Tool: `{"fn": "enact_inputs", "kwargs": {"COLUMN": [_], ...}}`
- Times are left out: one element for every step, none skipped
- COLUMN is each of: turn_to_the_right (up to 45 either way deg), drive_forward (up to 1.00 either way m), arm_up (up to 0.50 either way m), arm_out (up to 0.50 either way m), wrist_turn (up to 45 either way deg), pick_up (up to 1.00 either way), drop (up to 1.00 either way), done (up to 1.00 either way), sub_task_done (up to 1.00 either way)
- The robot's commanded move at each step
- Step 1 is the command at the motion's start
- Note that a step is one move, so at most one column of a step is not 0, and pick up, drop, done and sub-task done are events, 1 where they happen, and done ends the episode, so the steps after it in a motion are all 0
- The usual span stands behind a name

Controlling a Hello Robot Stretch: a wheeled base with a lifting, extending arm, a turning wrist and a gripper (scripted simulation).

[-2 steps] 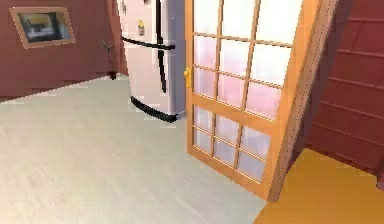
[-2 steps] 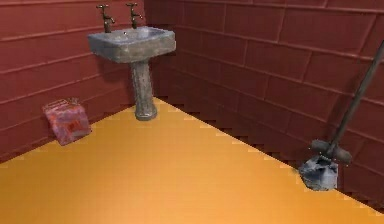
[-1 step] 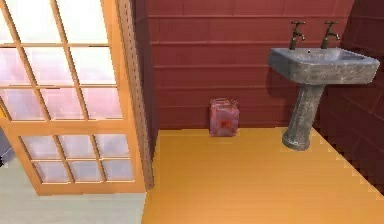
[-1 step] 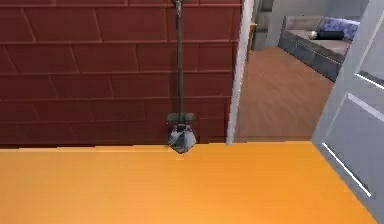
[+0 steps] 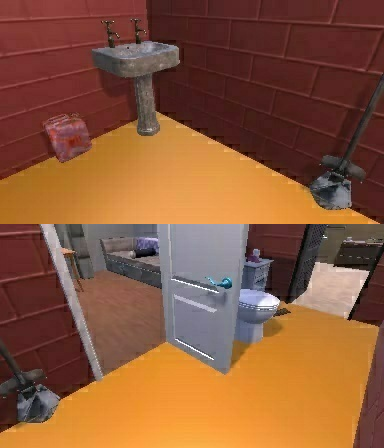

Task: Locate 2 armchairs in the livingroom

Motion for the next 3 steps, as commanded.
{"fn": "enact_inputs", "kwargs": {"turn_to_the_right": [15.0,0.0,-45.0], "drive_forward": [0.00,0.05,0.00], "arm_up": [0.00,0.00,0.00], "arm_out": [0.00,0.00,0.00], "wrist_turn": [0.0,0.0,0.0], "pick_up": [0.00,0.00,0.00], "drop": [0.00,0.00,0.00], "done": [0.00,0.00,0.00], "sub_task_done": [0.00,0.00,0.00]}}
